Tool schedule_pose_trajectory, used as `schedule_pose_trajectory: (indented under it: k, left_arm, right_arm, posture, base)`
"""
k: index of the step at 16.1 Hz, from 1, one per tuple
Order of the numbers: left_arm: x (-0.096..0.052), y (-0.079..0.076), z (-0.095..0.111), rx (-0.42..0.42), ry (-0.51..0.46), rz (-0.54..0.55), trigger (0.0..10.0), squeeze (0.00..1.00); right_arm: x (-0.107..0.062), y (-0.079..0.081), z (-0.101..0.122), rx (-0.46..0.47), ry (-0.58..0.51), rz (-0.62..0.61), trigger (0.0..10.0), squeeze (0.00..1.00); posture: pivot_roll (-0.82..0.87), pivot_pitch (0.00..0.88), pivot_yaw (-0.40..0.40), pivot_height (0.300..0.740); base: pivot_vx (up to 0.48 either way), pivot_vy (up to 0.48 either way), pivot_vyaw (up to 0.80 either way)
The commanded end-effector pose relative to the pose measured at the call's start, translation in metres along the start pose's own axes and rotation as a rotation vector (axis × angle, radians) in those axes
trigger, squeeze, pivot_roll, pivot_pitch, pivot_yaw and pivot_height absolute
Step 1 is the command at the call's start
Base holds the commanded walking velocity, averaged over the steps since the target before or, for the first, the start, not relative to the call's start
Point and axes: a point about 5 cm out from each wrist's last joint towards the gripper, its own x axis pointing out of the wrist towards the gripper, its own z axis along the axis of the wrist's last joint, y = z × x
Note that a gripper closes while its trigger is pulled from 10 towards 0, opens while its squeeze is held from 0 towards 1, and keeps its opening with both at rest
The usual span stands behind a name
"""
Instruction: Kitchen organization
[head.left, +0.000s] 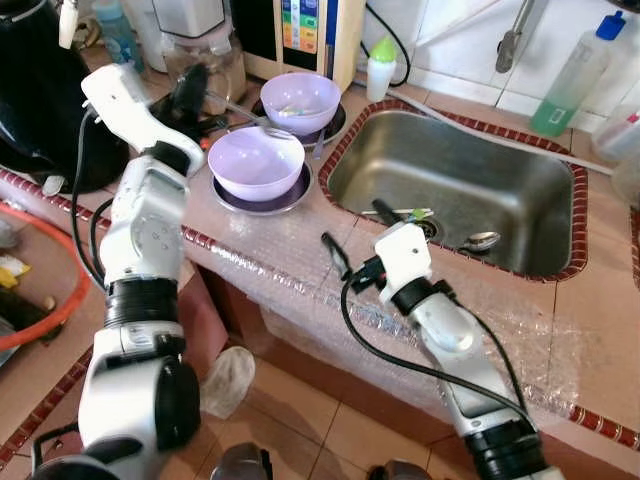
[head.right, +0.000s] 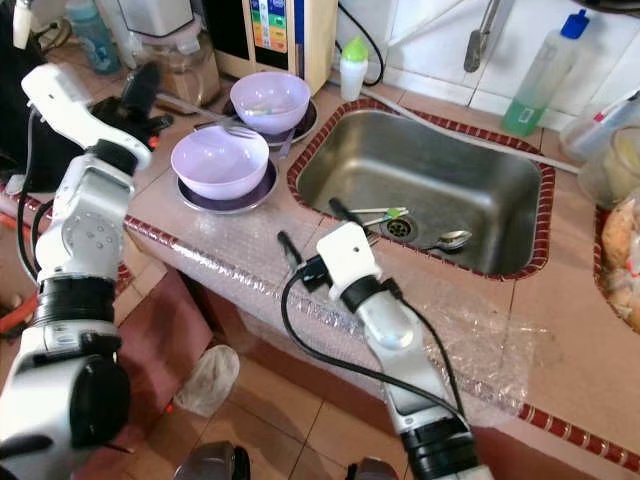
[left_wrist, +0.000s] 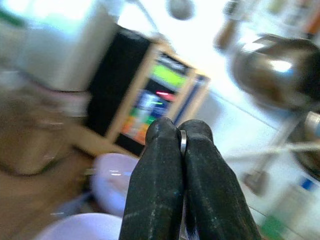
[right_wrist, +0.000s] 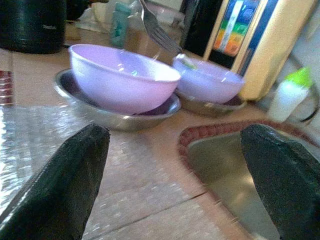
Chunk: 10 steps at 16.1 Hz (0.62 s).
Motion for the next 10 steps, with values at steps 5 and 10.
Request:
schedule_pose_trajectory:
  k: [5, 10]
  left_arm:
    - [-0.006, -0.06, -0.031, 0.052, 0.097, -0.234, 0.0, 0.0]
    - [-0.021, -0.085, -0.058, 0.057, 0.212, -0.342, 0.0, 0.0]
  right_arm:
    - [0.009, -0.023, 0.011, -0.108, -0.058, -0.094, 10.0, 0.0]
    - [0.022, -0.029, 0.014, -0.154, -0.072, -0.088, 10.0, 0.0]
  posture:
    - [-0.01, 0.03, 0.053, 0.74]
    - [-0.01, 0.036, 0.061, 0.74]
  base:
    - [0.0, 0.0, 0.0]
    - [0.0, 0.0, 0.0]
